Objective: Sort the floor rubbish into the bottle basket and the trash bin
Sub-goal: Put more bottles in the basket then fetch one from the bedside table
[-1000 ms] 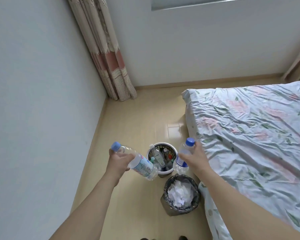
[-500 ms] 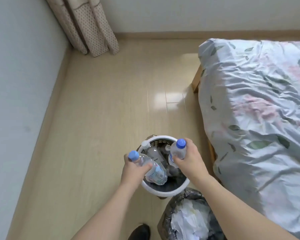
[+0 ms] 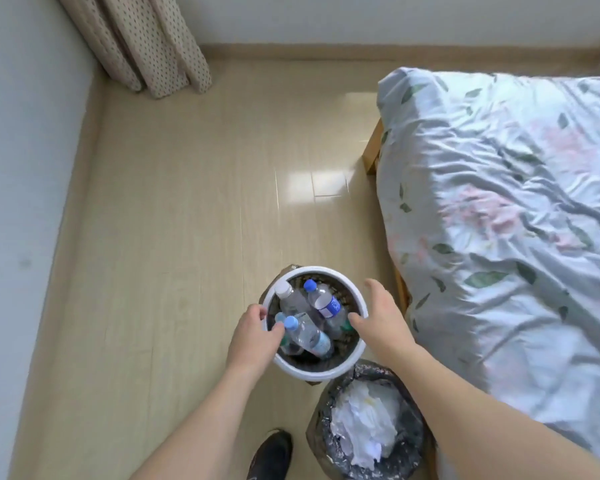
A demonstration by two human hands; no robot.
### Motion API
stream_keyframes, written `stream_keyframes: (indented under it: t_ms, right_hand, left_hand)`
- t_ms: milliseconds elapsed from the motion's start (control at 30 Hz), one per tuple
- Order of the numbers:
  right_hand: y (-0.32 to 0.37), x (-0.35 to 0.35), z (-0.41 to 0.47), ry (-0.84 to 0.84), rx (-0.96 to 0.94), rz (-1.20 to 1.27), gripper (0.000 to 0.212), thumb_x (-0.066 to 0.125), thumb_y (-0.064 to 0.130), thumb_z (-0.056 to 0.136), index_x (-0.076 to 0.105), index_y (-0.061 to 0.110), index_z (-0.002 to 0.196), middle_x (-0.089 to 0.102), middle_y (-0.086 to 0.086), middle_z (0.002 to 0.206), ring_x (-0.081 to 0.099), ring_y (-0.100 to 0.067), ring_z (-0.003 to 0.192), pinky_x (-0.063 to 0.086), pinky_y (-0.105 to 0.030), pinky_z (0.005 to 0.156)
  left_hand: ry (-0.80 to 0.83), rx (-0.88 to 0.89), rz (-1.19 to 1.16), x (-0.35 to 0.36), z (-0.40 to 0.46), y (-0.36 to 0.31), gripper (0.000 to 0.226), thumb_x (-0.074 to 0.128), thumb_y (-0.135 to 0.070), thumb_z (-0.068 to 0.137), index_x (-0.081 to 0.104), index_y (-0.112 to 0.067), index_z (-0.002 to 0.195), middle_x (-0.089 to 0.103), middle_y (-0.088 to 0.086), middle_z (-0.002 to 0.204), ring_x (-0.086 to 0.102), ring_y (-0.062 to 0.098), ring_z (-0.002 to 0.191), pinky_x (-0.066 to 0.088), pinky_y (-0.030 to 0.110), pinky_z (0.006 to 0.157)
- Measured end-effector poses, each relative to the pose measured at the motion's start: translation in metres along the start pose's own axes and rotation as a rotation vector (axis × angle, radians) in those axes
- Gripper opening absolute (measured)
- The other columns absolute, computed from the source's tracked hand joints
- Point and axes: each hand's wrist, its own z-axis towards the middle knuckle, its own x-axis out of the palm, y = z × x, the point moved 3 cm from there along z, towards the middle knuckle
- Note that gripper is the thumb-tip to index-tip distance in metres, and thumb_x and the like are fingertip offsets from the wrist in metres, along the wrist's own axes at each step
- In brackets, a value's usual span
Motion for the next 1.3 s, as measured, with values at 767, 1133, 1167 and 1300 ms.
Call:
stream_keyframes:
  t_ms: [767, 1133, 1167, 1300]
  right_hand:
    - [-0.079, -0.371, -0.522, -0.707, 0.310, 0.223, 0.063, 0.060, 0.026, 0.091, 0.032, 0.022, 0.146, 0.034, 0.000, 0.150, 0.039, -0.020, 0.134, 0.038, -0.033, 0.105]
    - [-0.359, -0.360, -0.926, -1.052, 0.747, 0.304, 0.067, 0.063, 0.030, 0.089, 0.032, 0.017, 0.147, 0.037, -0.006, 0.149, 0.040, -0.025, 0.133, 0.036, -0.033, 0.104]
    - [-0.377, -0.357, -0.958, -1.085, 0.782, 0.304, 0.068, 0.063, 0.030, 0.088, 0.032, 0.016, 0.147, 0.037, -0.008, 0.149, 0.040, -0.026, 0.134, 0.036, -0.033, 0.105]
    - [-0.423, -0.347, -1.049, -1.140, 0.871, 0.318, 0.068, 0.061, 0.030, 0.090, 0.030, 0.014, 0.148, 0.035, -0.008, 0.151, 0.039, -0.026, 0.135, 0.035, -0.032, 0.107]
  left_hand:
    - [0.254, 1.498, 0.780, 0.047, -0.494, -0.414, 0.045, 0.052, -0.032, 0.096, 0.045, -0.016, 0.137, 0.049, 0.002, 0.137, 0.049, 0.027, 0.123, 0.044, 0.037, 0.095]
    - [0.501, 2.074, 0.772, 0.290, -0.924, -0.353, 0.045, 0.051, -0.035, 0.096, 0.044, -0.016, 0.137, 0.047, 0.003, 0.141, 0.047, 0.028, 0.125, 0.046, 0.039, 0.092]
    - [0.515, 2.129, 0.772, 0.305, -0.962, -0.343, 0.046, 0.050, -0.035, 0.096, 0.044, -0.016, 0.137, 0.047, 0.003, 0.141, 0.047, 0.027, 0.126, 0.046, 0.038, 0.093]
    - [0.559, 2.271, 0.778, 0.349, -1.076, -0.315, 0.045, 0.049, -0.035, 0.096, 0.045, -0.016, 0.136, 0.048, 0.004, 0.140, 0.046, 0.026, 0.125, 0.046, 0.040, 0.093]
